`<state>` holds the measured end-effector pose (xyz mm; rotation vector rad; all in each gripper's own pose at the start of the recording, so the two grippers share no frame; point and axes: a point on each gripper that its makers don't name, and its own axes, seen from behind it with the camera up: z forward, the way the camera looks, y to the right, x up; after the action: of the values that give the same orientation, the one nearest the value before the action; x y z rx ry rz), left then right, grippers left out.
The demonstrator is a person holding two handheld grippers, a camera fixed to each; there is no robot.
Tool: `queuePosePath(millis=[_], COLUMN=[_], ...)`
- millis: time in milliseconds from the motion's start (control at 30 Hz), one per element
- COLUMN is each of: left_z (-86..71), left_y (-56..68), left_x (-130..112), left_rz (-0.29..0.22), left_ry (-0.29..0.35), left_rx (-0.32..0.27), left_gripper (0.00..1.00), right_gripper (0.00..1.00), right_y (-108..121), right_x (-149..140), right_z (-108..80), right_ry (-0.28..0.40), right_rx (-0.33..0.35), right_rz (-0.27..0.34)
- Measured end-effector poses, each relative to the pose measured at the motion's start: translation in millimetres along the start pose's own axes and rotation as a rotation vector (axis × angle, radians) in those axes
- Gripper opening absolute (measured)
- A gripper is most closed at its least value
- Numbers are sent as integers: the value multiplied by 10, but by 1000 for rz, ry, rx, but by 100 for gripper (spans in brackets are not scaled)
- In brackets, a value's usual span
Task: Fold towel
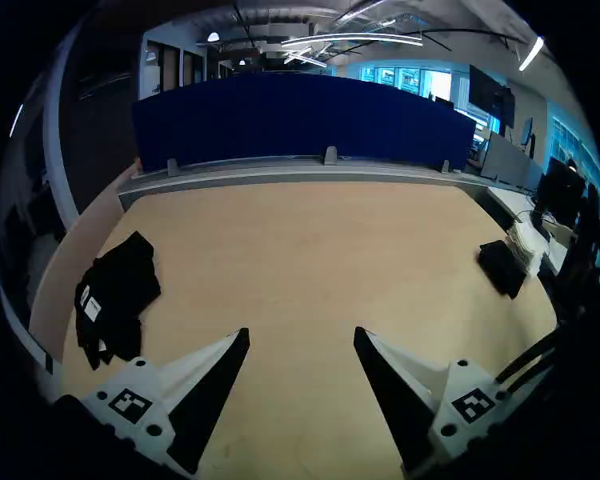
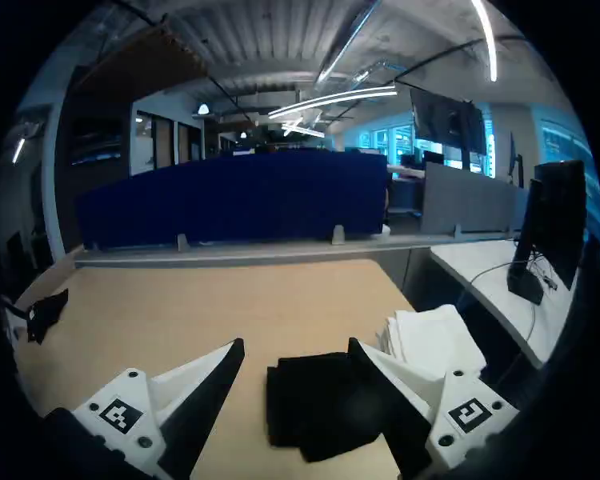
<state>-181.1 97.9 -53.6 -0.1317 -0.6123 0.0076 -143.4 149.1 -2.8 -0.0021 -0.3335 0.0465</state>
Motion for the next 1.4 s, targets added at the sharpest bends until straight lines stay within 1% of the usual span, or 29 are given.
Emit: queuePosePath(millis=[167,267,367,567,667,767,967,1133,1267,1400], left_z=[6,8,-8,-88,-128,-151,-175,-243,-251,-233], left_y=[-36,-62,-105,-175,-213,-262,-323,-339,-339,-363], left_x=[108,207,353,649,789,914,1115,1319,1408,1435], left_rz=[0,3,1,-14,-15,-14,-23,-30,-40,-40], left_ry=[42,82,144,260,317,365,440,513,543,556], left_rx=[1,7,19,33,41,58,76,84,79,80], left_gripper=[97,97,97,97,97,97,97,97,97,97], right_gripper=[100,100,100,100,100,100,100,100,100,100], right_y=[-216,-326,-423,-565,-670,-815,-1216,-1458,-1611,-1702], right_x=[195,317,411,515,583,661,763,869,902,880], right_z=[-48,-76,-99,-110,-118,-122,-117,-129,-134,-115], right_ry=[62,101,129,155,178,201,238,264,271,262], right_rx=[16,18,23,23,25,29,61,53,49,47], right_rz=[-7,-14,-13,2,-2,-3,-17,-28,-40,-60])
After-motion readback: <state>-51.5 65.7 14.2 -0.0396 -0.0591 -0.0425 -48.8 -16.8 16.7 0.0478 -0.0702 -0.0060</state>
